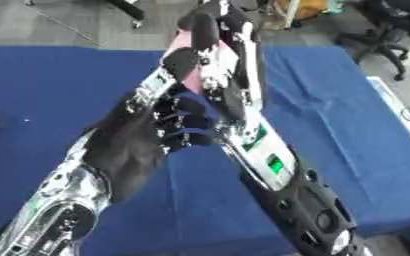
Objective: Pick up the objects with one hand, pass them to the other hand, and then place them into the box on the other side of the table.
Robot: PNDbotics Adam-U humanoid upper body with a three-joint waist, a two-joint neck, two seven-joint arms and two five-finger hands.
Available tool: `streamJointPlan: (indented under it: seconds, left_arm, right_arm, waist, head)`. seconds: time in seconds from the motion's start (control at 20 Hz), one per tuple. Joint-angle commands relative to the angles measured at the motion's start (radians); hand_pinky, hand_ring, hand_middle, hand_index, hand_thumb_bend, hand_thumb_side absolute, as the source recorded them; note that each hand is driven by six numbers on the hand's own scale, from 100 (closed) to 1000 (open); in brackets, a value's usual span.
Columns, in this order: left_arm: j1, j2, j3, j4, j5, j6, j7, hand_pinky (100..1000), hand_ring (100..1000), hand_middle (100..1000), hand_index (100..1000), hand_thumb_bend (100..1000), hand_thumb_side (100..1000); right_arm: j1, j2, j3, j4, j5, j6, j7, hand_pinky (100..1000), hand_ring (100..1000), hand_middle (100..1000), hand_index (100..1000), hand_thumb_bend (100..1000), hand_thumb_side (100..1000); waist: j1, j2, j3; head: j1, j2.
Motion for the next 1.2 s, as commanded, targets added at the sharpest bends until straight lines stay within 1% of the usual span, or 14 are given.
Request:
streamJointPlan:
  seconds: [0.05, 0.25, 0.5, 0.7, 0.75, 1.05, 1.1, 1.15, 1.2]
  left_arm:
    - [-0.026, -0.028, 0.015, -0.031, -0.015, 0.008, 0.013, 572, 497, 399, 503, 294, 302]
    - [-0.029, -0.030, 0.015, -0.024, -0.015, 0.006, 0.024, 562, 474, 373, 478, 264, 295]
    - [-0.033, -0.028, 0.014, -0.018, -0.017, 0.004, 0.030, 560, 469, 364, 469, 258, 293]
    - [-0.034, -0.030, 0.014, -0.015, -0.019, 0.003, 0.027, 562, 472, 366, 471, 261, 293]
    - [-0.034, -0.031, 0.014, -0.014, -0.020, 0.003, 0.026, 563, 472, 367, 472, 262, 293]
    - [-0.031, -0.036, 0.011, -0.003, -0.025, 0.001, 0.019, 556, 475, 370, 475, 266, 295]
    - [-0.031, -0.037, 0.010, -0.001, -0.025, 0.000, 0.018, 555, 475, 370, 475, 268, 295]
    - [-0.030, -0.037, 0.009, 0.000, -0.026, 0.000, 0.018, 555, 475, 371, 475, 268, 296]
    - [-0.030, -0.038, 0.009, 0.002, -0.027, -0.001, 0.017, 554, 476, 371, 476, 268, 298]
  right_arm:
    - [-0.005, -0.009, -0.004, -0.003, 0.018, -0.008, -0.003, 147, 173, 151, 266, 100, 470]
    - [-0.007, -0.008, -0.006, -0.003, 0.025, -0.017, -0.007, 155, 179, 156, 273, 100, 470]
    - [-0.006, -0.009, -0.010, -0.003, 0.038, -0.025, -0.022, 205, 217, 193, 302, 100, 470]
    - [-0.004, -0.012, -0.010, -0.003, 0.058, -0.025, -0.039, 259, 253, 233, 364, 100, 470]
    - [-0.003, -0.013, -0.010, -0.003, 0.063, -0.024, -0.044, 285, 273, 255, 396, 100, 470]
    - [0.000, -0.015, -0.006, -0.003, 0.090, -0.024, -0.073, 378, 305, 302, 488, 100, 470]
    - [0.000, -0.015, -0.005, -0.003, 0.093, -0.024, -0.077, 402, 325, 324, 510, 100, 470]
    - [0.000, -0.015, -0.005, -0.003, 0.097, -0.023, -0.080, 469, 424, 405, 543, 100, 470]
    - [0.000, -0.015, -0.003, -0.003, 0.101, -0.022, -0.081, 497, 459, 435, 554, 100, 471]
  waist:
    - [0.003, -0.014, -0.001]
    - [0.003, -0.013, -0.002]
    - [0.003, -0.012, -0.002]
    - [0.003, -0.013, 0.000]
    - [0.003, -0.014, 0.000]
    - [0.001, -0.016, 0.002]
    - [0.001, -0.016, 0.002]
    - [0.001, -0.016, 0.002]
    - [0.001, -0.016, 0.002]
  head:
    - [0.001, -0.002]
    - [0.002, -0.002]
    - [0.002, -0.002]
    - [0.001, -0.002]
    - [0.001, -0.002]
    - [0.003, -0.002]
    - [0.003, -0.002]
    - [0.004, -0.002]
    - [0.004, -0.002]
